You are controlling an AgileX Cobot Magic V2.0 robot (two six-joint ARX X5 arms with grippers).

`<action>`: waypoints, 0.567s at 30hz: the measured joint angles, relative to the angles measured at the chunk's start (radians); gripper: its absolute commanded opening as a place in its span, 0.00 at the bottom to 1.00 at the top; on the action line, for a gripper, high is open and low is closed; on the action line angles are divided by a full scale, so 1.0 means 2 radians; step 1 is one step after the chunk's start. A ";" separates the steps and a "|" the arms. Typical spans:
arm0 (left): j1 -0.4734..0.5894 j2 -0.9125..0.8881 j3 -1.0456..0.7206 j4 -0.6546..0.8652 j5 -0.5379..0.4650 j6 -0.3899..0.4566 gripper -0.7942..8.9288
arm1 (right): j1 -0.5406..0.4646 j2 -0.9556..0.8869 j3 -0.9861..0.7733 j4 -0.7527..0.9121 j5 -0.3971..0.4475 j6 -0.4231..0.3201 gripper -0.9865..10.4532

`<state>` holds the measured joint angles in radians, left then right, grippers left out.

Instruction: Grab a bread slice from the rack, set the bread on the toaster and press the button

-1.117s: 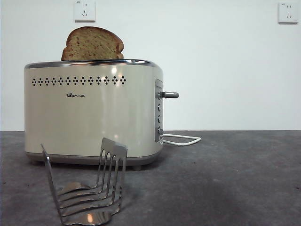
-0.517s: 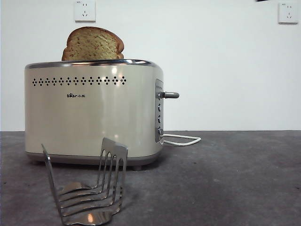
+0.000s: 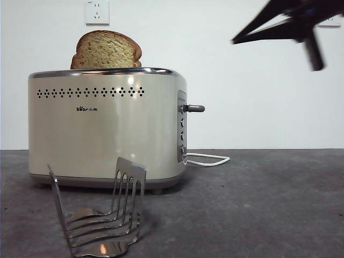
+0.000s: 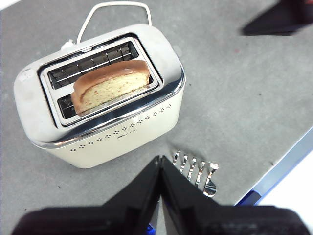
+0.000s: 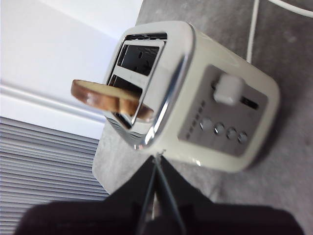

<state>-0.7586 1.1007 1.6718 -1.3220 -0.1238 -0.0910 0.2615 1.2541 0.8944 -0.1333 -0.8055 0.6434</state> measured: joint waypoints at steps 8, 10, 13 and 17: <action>0.000 -0.033 -0.006 0.000 0.001 0.000 0.08 | 0.030 0.116 0.090 -0.001 0.016 -0.002 0.08; 0.000 -0.044 -0.009 0.000 0.008 0.000 0.08 | 0.030 0.139 0.102 -0.001 0.020 -0.001 0.08; 0.000 -0.064 -0.023 0.000 0.025 -0.005 0.08 | 0.030 0.169 0.115 -0.002 0.022 0.000 0.08; 0.000 -0.089 -0.049 0.000 0.024 -0.013 0.08 | 0.029 0.201 0.127 -0.002 0.024 0.001 0.08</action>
<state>-0.7586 0.9234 1.5730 -1.3228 -0.0750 -0.1177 0.3202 1.6562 1.1477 -0.1379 -0.7578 0.6445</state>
